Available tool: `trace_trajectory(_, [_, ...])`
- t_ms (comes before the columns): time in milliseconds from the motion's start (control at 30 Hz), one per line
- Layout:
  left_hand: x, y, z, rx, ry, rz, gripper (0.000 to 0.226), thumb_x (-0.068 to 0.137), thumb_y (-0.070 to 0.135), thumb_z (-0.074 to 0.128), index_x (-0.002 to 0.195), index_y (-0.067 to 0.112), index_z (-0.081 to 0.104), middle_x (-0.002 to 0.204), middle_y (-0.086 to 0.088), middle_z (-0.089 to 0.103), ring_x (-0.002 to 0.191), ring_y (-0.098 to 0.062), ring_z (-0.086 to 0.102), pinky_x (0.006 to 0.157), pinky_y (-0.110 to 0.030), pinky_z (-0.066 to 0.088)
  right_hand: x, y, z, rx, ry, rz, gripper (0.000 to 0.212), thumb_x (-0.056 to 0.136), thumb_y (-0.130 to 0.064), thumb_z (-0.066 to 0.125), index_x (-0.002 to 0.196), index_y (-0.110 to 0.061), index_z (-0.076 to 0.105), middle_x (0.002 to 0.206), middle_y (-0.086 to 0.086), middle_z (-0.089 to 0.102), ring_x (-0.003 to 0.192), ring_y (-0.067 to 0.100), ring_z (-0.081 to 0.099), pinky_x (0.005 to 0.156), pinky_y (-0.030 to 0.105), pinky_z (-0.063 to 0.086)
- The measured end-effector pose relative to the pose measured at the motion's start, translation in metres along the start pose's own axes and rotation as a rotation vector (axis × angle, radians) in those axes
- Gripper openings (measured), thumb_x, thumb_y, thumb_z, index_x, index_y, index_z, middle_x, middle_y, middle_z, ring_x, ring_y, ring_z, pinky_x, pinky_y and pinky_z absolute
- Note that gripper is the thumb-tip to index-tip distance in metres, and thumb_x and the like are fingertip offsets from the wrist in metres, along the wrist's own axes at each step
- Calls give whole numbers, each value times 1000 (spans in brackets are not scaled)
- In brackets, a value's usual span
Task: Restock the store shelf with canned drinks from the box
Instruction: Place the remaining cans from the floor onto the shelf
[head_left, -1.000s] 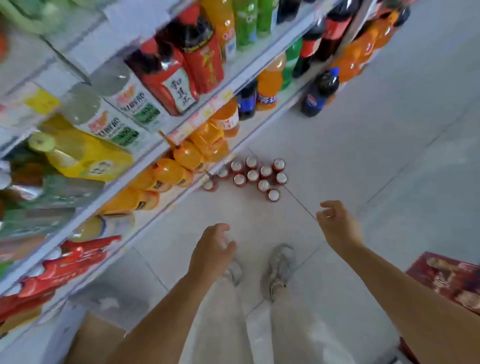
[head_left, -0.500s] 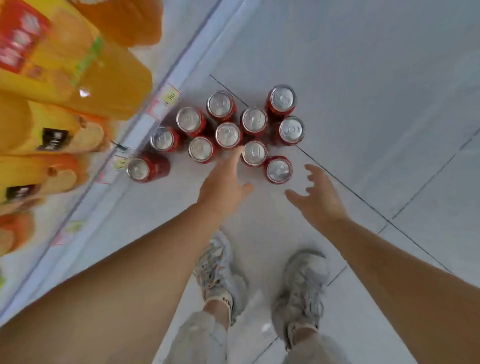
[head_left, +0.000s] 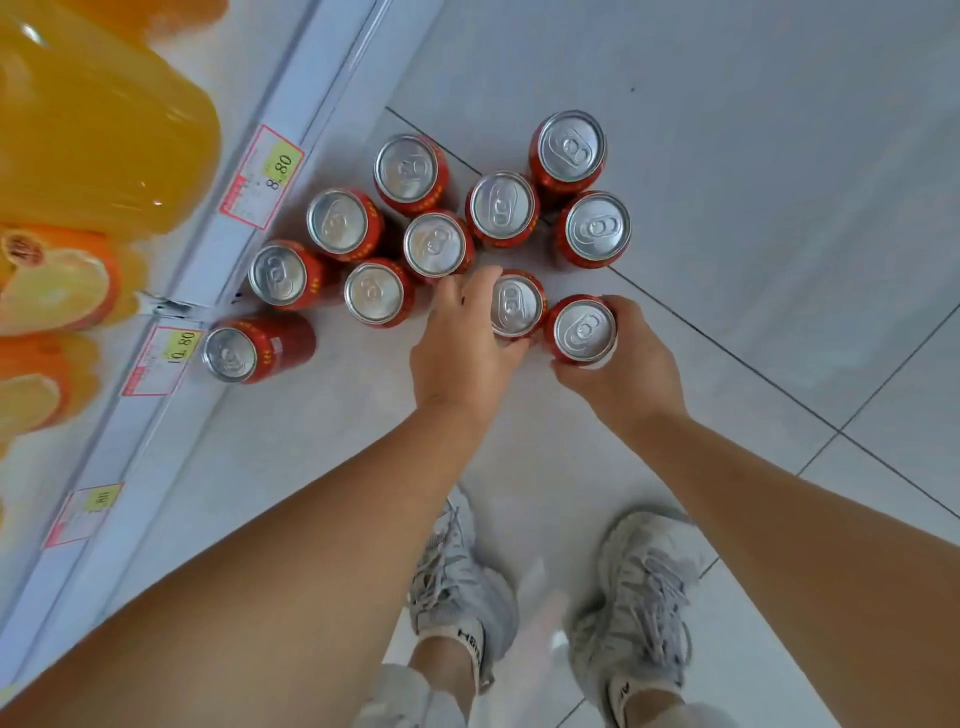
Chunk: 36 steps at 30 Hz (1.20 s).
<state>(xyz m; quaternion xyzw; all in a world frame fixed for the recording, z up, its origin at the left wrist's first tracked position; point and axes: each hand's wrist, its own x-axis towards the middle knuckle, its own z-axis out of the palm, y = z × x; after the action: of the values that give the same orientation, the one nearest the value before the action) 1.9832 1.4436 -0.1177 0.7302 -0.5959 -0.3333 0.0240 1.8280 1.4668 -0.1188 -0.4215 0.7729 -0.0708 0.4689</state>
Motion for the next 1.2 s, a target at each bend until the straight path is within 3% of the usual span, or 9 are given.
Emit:
trace_trajectory(200, [-47, 12, -48, -285, -90, -33, 60, 67, 31, 87, 111, 18, 48, 104, 3, 63, 91, -14, 59, 73, -27, 46, -52, -25, -52, 11, 63, 22, 57, 67, -44, 82, 107, -37, 42, 91, -20, 60, 83, 5, 59, 66, 19, 43])
trace_trajectory(433, [-147, 85, -234, -435, -19, -20, 54, 59, 35, 81, 101, 34, 48, 94, 13, 65, 88, -5, 63, 75, -23, 48, -194, -147, -169, 58, 11, -60, 57, 61, -50, 85, 101, -35, 48, 89, -18, 66, 85, 5, 64, 72, 27, 52])
trace_trajectory(667, [-289, 186, -485, -495, 348, 82, 58, 62, 33, 90, 105, 34, 50, 97, 9, 67, 90, -8, 66, 76, -33, 53, -388, -321, -301, 195, -26, -384, 57, 59, -41, 89, 102, -34, 52, 92, -18, 69, 87, -2, 64, 77, 28, 52])
trace_trajectory(733, [-341, 203, -546, -537, 401, 107, 57, 61, 32, 87, 105, 38, 50, 99, 12, 66, 92, -4, 64, 78, -28, 52, -443, -363, -330, 201, -76, -500, 56, 60, -36, 88, 102, -36, 52, 94, -15, 69, 89, 2, 65, 76, 30, 53])
trace_trajectory(867, [-444, 220, -637, -616, 576, 142, 54, 57, 42, 74, 104, 46, 49, 104, 28, 61, 97, 5, 60, 81, -13, 47, -547, -433, -365, 293, -292, -685, 50, 73, 2, 77, 106, -25, 51, 74, -19, 68, 60, -6, 62, 51, 12, 48])
trace_trajectory(933, [-490, 218, -668, -640, 671, 131, 55, 56, 42, 73, 106, 44, 51, 104, 30, 61, 97, 7, 59, 82, -10, 44, -596, -461, -372, 312, -381, -760, 49, 77, 9, 71, 111, -20, 50, 77, -16, 67, 59, -11, 61, 49, 7, 45])
trace_trajectory(1033, [-553, 203, -708, -648, 822, 95, 55, 61, 39, 75, 109, 51, 51, 105, 32, 61, 98, 8, 59, 84, -14, 47, -655, -496, -364, 279, -455, -894, 50, 78, 4, 73, 115, -20, 49, 98, -11, 63, 72, -17, 61, 57, 0, 43])
trace_trajectory(1100, [-591, 185, -727, -672, 918, 89, 54, 64, 35, 76, 109, 54, 51, 106, 30, 62, 100, 5, 59, 83, -15, 48, -687, -515, -348, 223, -491, -1000, 52, 75, -8, 79, 116, -24, 52, 105, -9, 65, 83, -11, 63, 64, 2, 44])
trace_trajectory(1200, [-641, 149, -751, -726, 1031, 60, 52, 66, 30, 79, 110, 42, 56, 103, 25, 65, 98, 2, 61, 79, -12, 48, -729, -543, -315, 186, -532, -1096, 56, 67, -26, 86, 114, -33, 55, 104, -11, 67, 85, 3, 65, 62, 9, 47])
